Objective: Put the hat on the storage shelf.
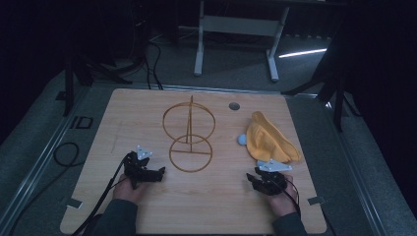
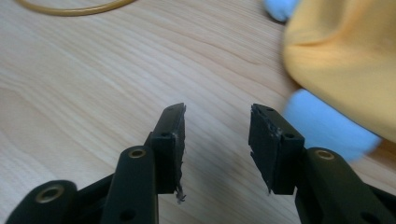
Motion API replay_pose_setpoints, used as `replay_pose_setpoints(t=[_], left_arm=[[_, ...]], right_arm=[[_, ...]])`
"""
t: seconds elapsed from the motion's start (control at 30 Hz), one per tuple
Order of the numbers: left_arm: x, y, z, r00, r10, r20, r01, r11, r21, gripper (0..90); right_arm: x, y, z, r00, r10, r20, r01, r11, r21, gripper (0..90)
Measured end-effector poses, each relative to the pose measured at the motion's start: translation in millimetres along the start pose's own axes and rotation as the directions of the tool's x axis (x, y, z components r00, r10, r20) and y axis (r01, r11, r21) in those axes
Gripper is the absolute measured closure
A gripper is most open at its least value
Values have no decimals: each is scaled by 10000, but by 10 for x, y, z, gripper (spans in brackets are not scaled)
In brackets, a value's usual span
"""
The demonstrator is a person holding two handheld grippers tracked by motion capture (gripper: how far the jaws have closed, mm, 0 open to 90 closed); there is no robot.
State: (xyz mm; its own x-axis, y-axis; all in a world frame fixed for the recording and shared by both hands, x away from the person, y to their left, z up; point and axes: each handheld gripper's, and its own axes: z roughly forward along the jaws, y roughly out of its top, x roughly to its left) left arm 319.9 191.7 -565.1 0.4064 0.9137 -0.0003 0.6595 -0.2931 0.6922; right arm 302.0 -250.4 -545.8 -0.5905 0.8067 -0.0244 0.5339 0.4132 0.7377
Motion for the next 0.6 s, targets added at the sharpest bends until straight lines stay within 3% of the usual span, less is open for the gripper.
replay_pose_setpoints(t=[0.1, 0.13, 0.33, 0.43, 0.47, 0.5, 0.6], left_arm=[[0, 0, 0, 10000, 2, -1, -2, 10000, 0, 19], [0, 0, 0, 10000, 1, 0, -1, 10000, -1, 19], [2, 3, 2, 10000, -11, -4, 11, 10000, 1, 19], [3, 4, 3, 10000, -7, -10, 7, 10000, 7, 20], [3, 4, 3, 10000, -7, -10, 7, 10000, 7, 20], [4, 6, 4, 10000, -13, -18, 13, 10000, 11, 20], [3, 6, 5, 10000, -24, -17, 24, 10000, 8, 20]], right_arm=[[-53, -12, -27, 9996, 239, 153, -238, 9997, -80, 535], [-99, -23, -50, 9982, 519, 310, -513, 9985, -187, 530], [-208, -60, -118, 9920, 913, 875, -881, 9953, -393, 504], [-307, -108, -131, 9805, 1530, 1237, -1513, 9882, -232, 466], [-307, -108, -131, 9805, 1530, 1237, -1513, 9882, -232, 466], [-345, -123, -103, 9764, 1826, 1155, -1827, 9831, -100, 440], [-360, -124, -61, 9764, 1892, 1046, -1899, 9818, -28, 438]])
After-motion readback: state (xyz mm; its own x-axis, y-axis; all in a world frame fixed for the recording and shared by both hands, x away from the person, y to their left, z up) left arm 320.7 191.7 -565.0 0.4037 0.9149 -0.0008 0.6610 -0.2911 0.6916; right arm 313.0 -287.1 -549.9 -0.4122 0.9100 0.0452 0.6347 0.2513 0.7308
